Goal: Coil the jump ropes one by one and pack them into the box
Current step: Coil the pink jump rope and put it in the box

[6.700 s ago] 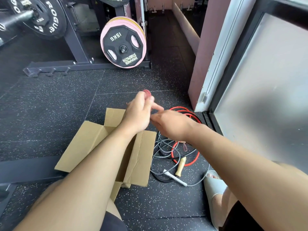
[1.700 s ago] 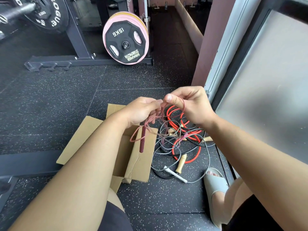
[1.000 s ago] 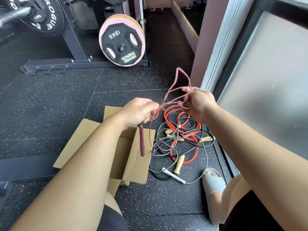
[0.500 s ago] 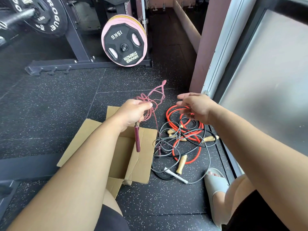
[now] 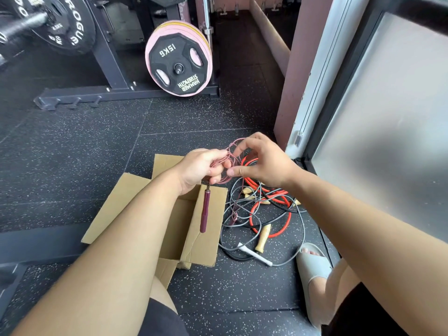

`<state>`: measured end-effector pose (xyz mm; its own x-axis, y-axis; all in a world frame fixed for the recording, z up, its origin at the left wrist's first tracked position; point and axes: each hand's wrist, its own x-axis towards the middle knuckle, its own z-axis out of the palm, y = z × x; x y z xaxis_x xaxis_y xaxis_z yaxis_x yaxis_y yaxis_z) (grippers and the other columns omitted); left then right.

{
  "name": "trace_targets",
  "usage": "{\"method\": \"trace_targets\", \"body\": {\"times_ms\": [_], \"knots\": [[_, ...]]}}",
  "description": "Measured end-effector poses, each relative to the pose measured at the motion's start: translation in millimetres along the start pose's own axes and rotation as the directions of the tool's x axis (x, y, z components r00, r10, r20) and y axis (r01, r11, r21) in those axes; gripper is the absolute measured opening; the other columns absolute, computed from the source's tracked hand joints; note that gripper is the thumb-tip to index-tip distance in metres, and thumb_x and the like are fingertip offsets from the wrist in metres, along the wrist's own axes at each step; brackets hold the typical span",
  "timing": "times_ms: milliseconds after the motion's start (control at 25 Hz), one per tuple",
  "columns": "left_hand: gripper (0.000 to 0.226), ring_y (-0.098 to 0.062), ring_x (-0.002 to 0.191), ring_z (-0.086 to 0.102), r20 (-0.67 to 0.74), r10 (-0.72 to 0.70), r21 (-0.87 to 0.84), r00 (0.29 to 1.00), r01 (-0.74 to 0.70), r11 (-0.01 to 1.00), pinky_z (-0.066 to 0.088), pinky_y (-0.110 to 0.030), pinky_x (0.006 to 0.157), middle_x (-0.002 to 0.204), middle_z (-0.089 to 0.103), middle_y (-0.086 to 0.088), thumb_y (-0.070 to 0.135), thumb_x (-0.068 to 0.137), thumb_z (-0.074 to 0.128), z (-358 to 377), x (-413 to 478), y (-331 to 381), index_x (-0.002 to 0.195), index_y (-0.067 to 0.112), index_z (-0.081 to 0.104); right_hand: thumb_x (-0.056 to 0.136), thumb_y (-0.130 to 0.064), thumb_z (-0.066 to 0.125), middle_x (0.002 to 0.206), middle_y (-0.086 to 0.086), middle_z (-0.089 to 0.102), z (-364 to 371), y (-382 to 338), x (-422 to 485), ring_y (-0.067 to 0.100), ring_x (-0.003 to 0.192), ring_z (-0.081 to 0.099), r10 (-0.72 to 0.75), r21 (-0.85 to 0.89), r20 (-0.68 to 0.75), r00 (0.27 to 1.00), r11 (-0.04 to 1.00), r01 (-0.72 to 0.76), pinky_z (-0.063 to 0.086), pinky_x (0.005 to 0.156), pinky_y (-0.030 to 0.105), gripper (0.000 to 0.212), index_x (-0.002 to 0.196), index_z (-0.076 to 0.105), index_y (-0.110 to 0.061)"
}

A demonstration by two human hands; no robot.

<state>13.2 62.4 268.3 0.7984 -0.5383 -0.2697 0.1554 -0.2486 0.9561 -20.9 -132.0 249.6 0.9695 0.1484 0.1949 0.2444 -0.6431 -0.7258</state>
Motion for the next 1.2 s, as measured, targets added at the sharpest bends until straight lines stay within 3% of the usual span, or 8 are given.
{"method": "trace_targets", "body": {"times_ms": [240, 400, 640, 720, 800, 880, 1040, 1200], "knots": [[0.032, -0.018, 0.045, 0.034, 0.043, -0.013, 0.020, 0.999, 0.012, 1.000, 0.035, -0.022, 0.048, 0.043, 0.028, 0.006, 0.019, 0.104, 0.040, -2, -2, 4, 0.079, 0.006, 0.054, 0.092, -0.025, 0.070, 0.069, 0.003, 0.069, -9, 1, 3, 0.014, 0.052, 0.052, -0.020, -0.062, -0.029, 0.999, 0.998, 0.019, 0.046, 0.054, 0.028, 0.003, 0.089, 0.070, -0.027], [0.030, -0.017, 0.045, 0.034, 0.087, -0.027, 0.195, 0.996, 0.009, 0.981, 0.034, -0.023, 0.049, 0.043, 0.028, 0.005, 0.015, 0.103, 0.041, -6, -6, 6, 0.076, 0.007, 0.052, 0.095, -0.017, 0.067, 0.066, -0.004, 0.069, -16, -3, 5, 0.014, 0.059, 0.059, 0.114, 0.247, -0.078, 0.990, 0.965, -0.091, 0.050, 0.058, 0.030, 0.009, 0.088, 0.071, -0.014], [0.028, -0.019, 0.046, 0.036, 0.142, -0.055, 0.347, 0.988, 0.003, 0.938, 0.036, -0.027, 0.055, 0.047, 0.027, 0.001, 0.021, 0.098, 0.049, -18, -12, 6, 0.072, 0.010, 0.051, 0.079, -0.018, 0.058, 0.057, -0.002, 0.062, -38, 16, 18, 0.018, 0.059, 0.051, 0.596, 0.483, -0.316, 0.738, 0.770, -0.416, 0.042, 0.063, 0.035, 0.010, 0.071, 0.062, -0.015], [0.027, -0.018, 0.045, 0.036, 0.118, -0.053, 0.392, 0.992, 0.002, 0.920, 0.035, -0.029, 0.057, 0.044, 0.030, 0.003, 0.022, 0.093, 0.052, -15, -14, 7, 0.068, 0.011, 0.049, 0.080, -0.023, 0.057, 0.081, 0.001, 0.070, -33, 9, 12, 0.013, 0.068, 0.057, 0.499, 0.316, -0.241, 0.832, 0.851, -0.419, 0.047, 0.068, 0.029, 0.011, 0.082, 0.066, -0.018], [0.027, -0.018, 0.043, 0.037, 0.081, -0.058, 0.455, 0.995, 0.015, 0.890, 0.031, -0.032, 0.060, 0.041, 0.037, 0.005, 0.016, 0.091, 0.051, -9, -15, 8, 0.065, 0.012, 0.048, 0.078, -0.029, 0.060, 0.111, -0.002, 0.067, -20, -4, 3, 0.007, 0.093, 0.060, 0.196, 0.124, -0.038, 0.980, 0.974, -0.190, 0.048, 0.087, 0.022, 0.033, 0.108, 0.070, -0.021], [0.027, -0.018, 0.043, 0.038, 0.065, -0.067, 0.505, 0.996, 0.025, 0.863, 0.029, -0.033, 0.059, 0.044, 0.043, 0.000, 0.018, 0.088, 0.052, -6, -14, 6, 0.062, 0.013, 0.048, 0.081, -0.032, 0.067, 0.119, -0.003, 0.065, -8, -12, -4, 0.002, 0.107, 0.059, -0.078, 0.126, 0.174, 0.982, 0.990, 0.056, 0.042, 0.097, 0.016, 0.044, 0.122, 0.067, -0.018], [0.029, -0.019, 0.044, 0.042, 0.055, -0.073, 0.567, 0.996, 0.029, 0.823, 0.037, -0.033, 0.063, 0.046, 0.049, -0.004, 0.028, 0.086, 0.053, -6, -11, 2, 0.067, 0.006, 0.057, 0.086, -0.017, 0.078, 0.101, 0.017, 0.074, -1, -13, -7, 0.008, 0.083, 0.066, -0.068, 0.344, 0.320, 0.945, 0.938, -0.049, 0.050, 0.077, 0.019, 0.038, 0.121, 0.066, -0.009], [0.028, -0.014, 0.042, 0.040, 0.047, -0.041, 0.549, 0.998, 0.009, 0.836, 0.033, -0.031, 0.058, 0.043, 0.047, 0.002, 0.018, 0.094, 0.056, -2, -12, 4, 0.068, 0.009, 0.059, 0.079, -0.020, 0.084, 0.092, 0.007, 0.075, -2, -11, -1, 0.013, 0.076, 0.067, -0.003, 0.314, 0.289, 0.957, 0.945, -0.091, 0.056, 0.074, 0.030, 0.029, 0.103, 0.072, -0.011]]}}
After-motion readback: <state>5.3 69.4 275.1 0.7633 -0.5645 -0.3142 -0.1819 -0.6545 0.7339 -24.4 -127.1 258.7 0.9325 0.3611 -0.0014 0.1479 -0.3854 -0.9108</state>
